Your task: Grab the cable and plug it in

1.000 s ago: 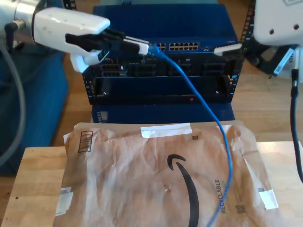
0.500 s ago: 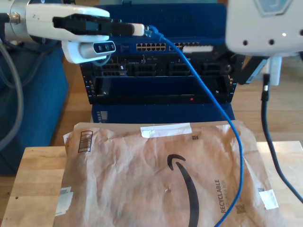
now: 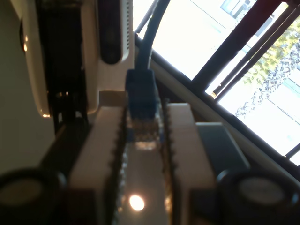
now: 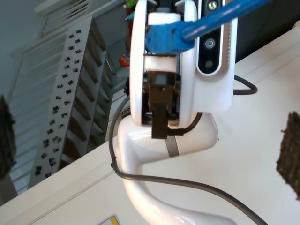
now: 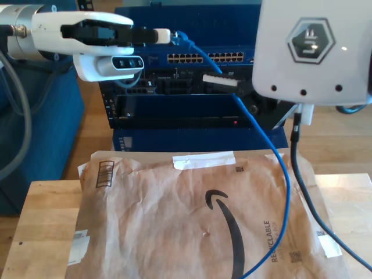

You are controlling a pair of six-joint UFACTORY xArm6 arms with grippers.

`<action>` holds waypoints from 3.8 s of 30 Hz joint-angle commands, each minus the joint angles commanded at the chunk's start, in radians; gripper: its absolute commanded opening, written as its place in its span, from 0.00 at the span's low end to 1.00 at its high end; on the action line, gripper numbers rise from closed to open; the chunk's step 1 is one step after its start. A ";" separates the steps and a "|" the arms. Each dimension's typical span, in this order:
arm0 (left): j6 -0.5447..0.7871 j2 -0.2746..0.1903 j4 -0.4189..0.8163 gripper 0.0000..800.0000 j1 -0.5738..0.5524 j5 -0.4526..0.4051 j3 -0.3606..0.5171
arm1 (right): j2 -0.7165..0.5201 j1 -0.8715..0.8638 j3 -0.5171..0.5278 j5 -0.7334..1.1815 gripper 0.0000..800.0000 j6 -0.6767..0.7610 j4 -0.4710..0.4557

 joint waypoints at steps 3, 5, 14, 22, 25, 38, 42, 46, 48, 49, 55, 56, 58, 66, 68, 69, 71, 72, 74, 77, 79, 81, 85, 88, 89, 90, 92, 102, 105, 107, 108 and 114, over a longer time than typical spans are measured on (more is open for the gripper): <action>-0.002 0.000 -0.029 0.00 0.008 0.011 0.000 | 0.003 0.049 0.034 -0.074 0.99 -0.057 0.000; 0.000 0.000 -0.031 0.00 0.008 0.012 0.002 | 0.009 0.075 0.049 -0.107 0.99 -0.074 0.000; 0.008 0.000 -0.029 0.01 0.009 0.038 0.023 | 0.051 0.094 0.057 -0.183 0.87 -0.077 0.000; 0.017 -0.002 -0.031 0.01 0.008 0.052 0.023 | 0.052 0.114 0.078 -0.255 0.63 -0.074 0.000; 0.031 -0.003 -0.031 0.01 0.009 0.058 0.023 | 0.052 0.118 0.086 -0.264 0.61 -0.072 0.000; 0.035 -0.003 -0.031 0.01 0.006 0.069 0.023 | 0.058 0.121 0.087 -0.272 0.46 -0.071 0.002; 0.038 -0.005 -0.031 0.01 0.006 0.069 0.023 | 0.058 0.127 0.092 -0.278 0.40 -0.068 0.003; 0.038 -0.005 -0.031 0.01 0.006 0.072 0.023 | 0.058 0.127 0.092 -0.278 0.36 -0.068 0.003; 0.038 -0.005 -0.031 0.01 0.005 0.074 0.023 | 0.058 0.127 0.092 -0.278 0.34 -0.068 0.003; 0.038 -0.005 -0.031 0.01 0.005 0.074 0.023 | 0.058 0.127 0.092 -0.278 0.33 -0.068 0.003; 0.041 -0.005 -0.031 0.01 0.005 0.077 0.023 | 0.058 0.129 0.092 -0.278 0.29 -0.066 0.003; 0.041 -0.005 -0.031 0.01 0.005 0.077 0.025 | 0.058 0.127 0.092 -0.278 0.28 -0.066 0.003; 0.041 -0.005 -0.031 0.01 0.005 0.077 0.025 | 0.058 0.127 0.092 -0.278 0.26 -0.066 0.005; 0.038 -0.005 -0.031 0.15 0.005 0.092 0.025 | 0.058 0.127 0.092 -0.278 0.01 -0.064 0.018; 0.038 -0.005 -0.031 0.44 0.005 0.106 0.026 | 0.058 0.127 0.092 -0.278 0.01 -0.064 0.018; 0.037 -0.005 -0.031 0.63 0.005 0.110 0.025 | 0.058 0.127 0.092 -0.278 0.01 -0.064 0.018; 0.035 -0.005 -0.031 0.79 0.006 0.110 0.025 | 0.058 0.127 0.092 -0.278 0.01 -0.064 0.018; 0.034 -0.005 -0.031 0.81 0.006 0.109 0.025 | 0.058 0.127 0.094 -0.278 0.01 -0.063 0.018; 0.032 -0.009 -0.032 0.91 0.011 0.104 0.023 | 0.058 0.126 0.092 -0.278 0.01 -0.051 0.018; 0.029 -0.026 -0.026 0.99 0.012 0.095 0.014 | 0.074 0.124 0.094 -0.275 0.00 0.008 0.015; 0.032 -0.028 -0.023 0.99 0.051 0.018 0.012 | 0.091 0.121 0.094 -0.272 0.00 0.008 0.012; 0.037 -0.028 0.015 0.99 0.121 -0.068 0.012 | 0.104 0.112 0.094 -0.272 0.00 0.008 0.009; 0.052 -0.028 0.244 0.99 0.186 -0.158 -0.028 | 0.137 0.057 0.097 -0.276 0.00 0.009 0.008; 0.098 -0.028 0.381 0.99 0.267 -0.190 -0.057 | 0.143 -0.061 0.095 -0.273 0.00 0.009 0.006; 0.115 -0.028 0.428 0.99 0.272 -0.196 -0.058 | 0.143 -0.101 0.095 -0.273 0.00 0.009 0.002; 0.135 -0.029 0.482 1.00 0.282 -0.201 -0.060 | 0.141 -0.132 0.097 -0.273 0.00 0.008 0.000; 0.180 -0.029 0.601 1.00 0.322 -0.218 -0.060 | 0.143 -0.167 0.103 -0.270 0.00 0.008 0.000; 0.540 -0.140 0.965 1.00 0.468 -0.236 -0.028 | 0.143 -0.319 0.213 -0.278 0.01 0.008 -0.060; 0.646 -0.167 1.045 0.99 0.554 -0.235 0.012 | 0.144 -0.342 0.241 -0.293 0.01 0.008 -0.086; 0.694 -0.183 1.100 1.00 0.598 -0.232 0.043 | 0.158 -0.368 0.258 -0.338 0.01 0.006 -0.120; 0.730 -0.199 1.129 1.00 0.620 -0.233 0.061 | 0.164 -0.370 0.265 -0.359 0.01 0.006 -0.133; 0.934 -0.275 1.211 1.00 0.786 -0.233 0.167 | 0.176 -0.370 0.298 -0.413 0.01 0.006 -0.150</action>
